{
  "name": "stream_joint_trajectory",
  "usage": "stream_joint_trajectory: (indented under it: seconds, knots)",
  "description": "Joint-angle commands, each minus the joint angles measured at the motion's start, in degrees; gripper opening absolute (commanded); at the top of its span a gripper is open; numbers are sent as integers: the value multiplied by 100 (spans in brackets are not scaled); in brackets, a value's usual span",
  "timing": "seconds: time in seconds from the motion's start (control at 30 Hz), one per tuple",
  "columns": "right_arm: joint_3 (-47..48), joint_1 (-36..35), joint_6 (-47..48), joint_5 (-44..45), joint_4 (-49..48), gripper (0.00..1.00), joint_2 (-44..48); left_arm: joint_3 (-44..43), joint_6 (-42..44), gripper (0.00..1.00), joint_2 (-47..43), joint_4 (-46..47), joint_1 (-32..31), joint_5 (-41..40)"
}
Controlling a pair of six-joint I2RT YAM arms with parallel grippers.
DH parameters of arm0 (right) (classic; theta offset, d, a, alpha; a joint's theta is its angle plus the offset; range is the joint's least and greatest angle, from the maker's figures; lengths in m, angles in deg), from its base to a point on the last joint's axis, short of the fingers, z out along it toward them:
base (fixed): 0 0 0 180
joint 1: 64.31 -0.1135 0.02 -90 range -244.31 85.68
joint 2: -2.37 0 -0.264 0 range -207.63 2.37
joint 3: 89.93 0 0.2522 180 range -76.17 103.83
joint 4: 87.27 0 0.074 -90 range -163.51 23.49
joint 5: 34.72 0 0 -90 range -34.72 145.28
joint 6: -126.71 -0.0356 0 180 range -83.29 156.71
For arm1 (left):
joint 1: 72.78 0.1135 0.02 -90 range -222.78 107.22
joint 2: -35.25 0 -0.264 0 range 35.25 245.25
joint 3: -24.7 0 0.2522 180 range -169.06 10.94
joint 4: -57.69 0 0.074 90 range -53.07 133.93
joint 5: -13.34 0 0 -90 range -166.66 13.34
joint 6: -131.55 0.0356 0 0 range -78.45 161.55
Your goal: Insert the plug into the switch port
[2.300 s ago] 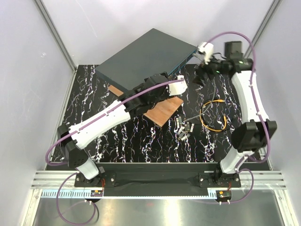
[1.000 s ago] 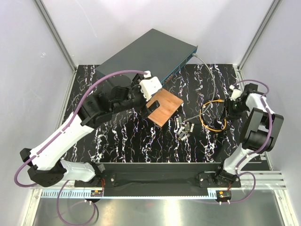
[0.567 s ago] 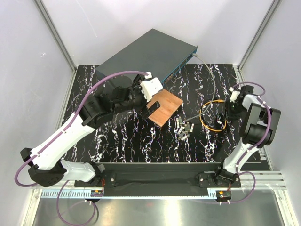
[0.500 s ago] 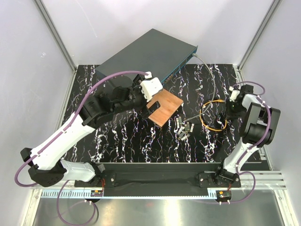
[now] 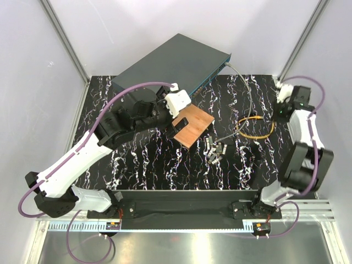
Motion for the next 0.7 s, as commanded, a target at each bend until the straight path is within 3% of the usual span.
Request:
stream_joint_trajectory:
  seconds: [0.0, 0.3, 0.5, 0.67]
  knots:
    - [245, -85, 625, -185, -401, 0, 777, -265, -139, 90, -65, 181, -31, -102]
    - [-378, -85, 1619, -247, -1516, 0, 2034, -256, -201, 99, -180, 365, -22, -234]
    - [-519, -85, 1750, -159, -2614, 0, 2255, -160, -245, 99, -215, 629, -22, -260]
    - [-239, -85, 1996, -711, -2958, 0, 2255, -125, -262, 99, -224, 840, -22, -172]
